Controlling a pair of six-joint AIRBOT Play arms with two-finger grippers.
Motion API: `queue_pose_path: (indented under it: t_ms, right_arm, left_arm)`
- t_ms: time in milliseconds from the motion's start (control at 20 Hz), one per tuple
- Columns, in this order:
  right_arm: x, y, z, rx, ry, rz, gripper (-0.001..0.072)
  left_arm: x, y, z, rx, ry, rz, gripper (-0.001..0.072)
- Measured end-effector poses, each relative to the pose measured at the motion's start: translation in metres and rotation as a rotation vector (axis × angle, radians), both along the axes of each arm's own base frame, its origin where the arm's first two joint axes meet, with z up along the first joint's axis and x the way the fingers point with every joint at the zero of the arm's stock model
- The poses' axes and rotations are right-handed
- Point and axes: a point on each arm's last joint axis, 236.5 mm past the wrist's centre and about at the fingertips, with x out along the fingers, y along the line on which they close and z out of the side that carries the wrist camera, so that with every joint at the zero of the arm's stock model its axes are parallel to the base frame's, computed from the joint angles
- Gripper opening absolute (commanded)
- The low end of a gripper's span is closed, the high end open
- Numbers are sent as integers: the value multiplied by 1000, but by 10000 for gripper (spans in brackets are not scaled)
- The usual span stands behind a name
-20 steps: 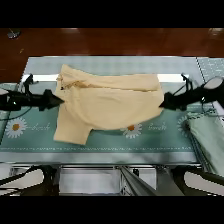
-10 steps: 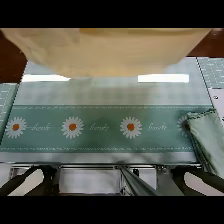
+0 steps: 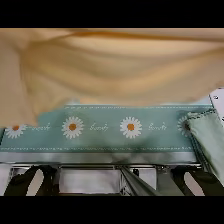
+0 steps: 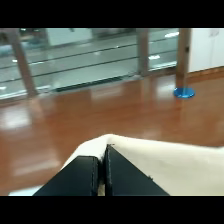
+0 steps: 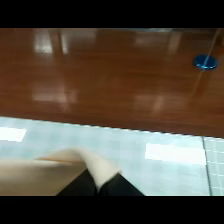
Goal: Fold the shirts.
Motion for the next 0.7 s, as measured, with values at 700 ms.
queue_pose_path:
  t_ms: [700]
  right_arm:
    - [110,17,-215,180,605,102,24]
  left_arm:
    - [163,26,-259,-81,676,53,26]
